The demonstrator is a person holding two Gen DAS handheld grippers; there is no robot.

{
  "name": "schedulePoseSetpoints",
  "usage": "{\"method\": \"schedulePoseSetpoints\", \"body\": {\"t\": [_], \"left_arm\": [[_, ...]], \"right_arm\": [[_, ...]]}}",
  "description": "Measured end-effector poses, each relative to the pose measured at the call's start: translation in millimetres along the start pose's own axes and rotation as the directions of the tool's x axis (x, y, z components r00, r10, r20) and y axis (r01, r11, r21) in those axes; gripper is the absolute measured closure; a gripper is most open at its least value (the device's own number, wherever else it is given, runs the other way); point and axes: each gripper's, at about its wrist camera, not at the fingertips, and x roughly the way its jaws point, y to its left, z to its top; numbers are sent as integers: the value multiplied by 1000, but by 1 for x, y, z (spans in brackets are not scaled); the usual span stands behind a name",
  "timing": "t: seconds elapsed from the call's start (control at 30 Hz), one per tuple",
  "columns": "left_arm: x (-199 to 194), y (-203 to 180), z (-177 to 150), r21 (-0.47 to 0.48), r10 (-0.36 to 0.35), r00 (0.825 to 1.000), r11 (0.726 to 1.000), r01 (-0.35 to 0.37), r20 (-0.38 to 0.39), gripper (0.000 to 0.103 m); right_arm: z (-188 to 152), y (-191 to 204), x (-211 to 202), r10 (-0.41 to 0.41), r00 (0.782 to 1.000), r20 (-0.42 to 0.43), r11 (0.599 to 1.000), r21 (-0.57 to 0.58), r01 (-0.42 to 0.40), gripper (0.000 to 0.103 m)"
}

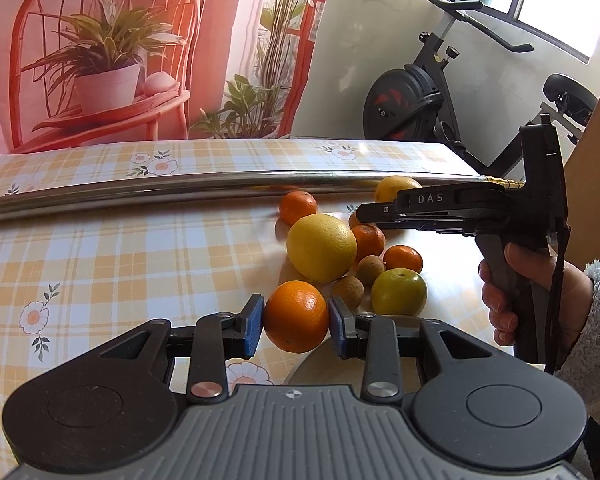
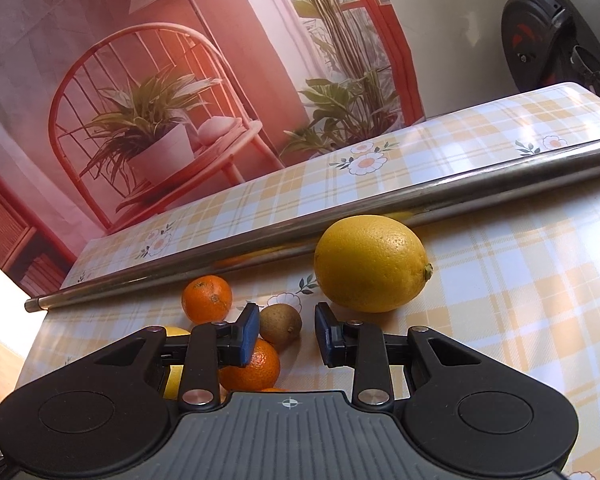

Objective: Organize fruits
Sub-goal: 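Close the right tool on the brown kiwi and lift it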

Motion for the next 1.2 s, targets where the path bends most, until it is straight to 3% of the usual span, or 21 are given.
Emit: {"method": "schedulePoseSetpoints", "body": {"t": [0.33,0.63,1.2], "left_arm": [[1,1,0,-8,3,1000,1000,-3,-2,66],[0,2,-1,-15,0,1000,1000,0,-4,66],[-16,-3,-6,-4,-31,999,1000,31,-40,66]], "right_arm": [[2,11,18,10,999,-50,1000,-15,-11,76],[3,11,14,-5,1000,-30,1000,-14,4,78],[-21,-5,-75,-46,997,63,999,15,45,78]]}}
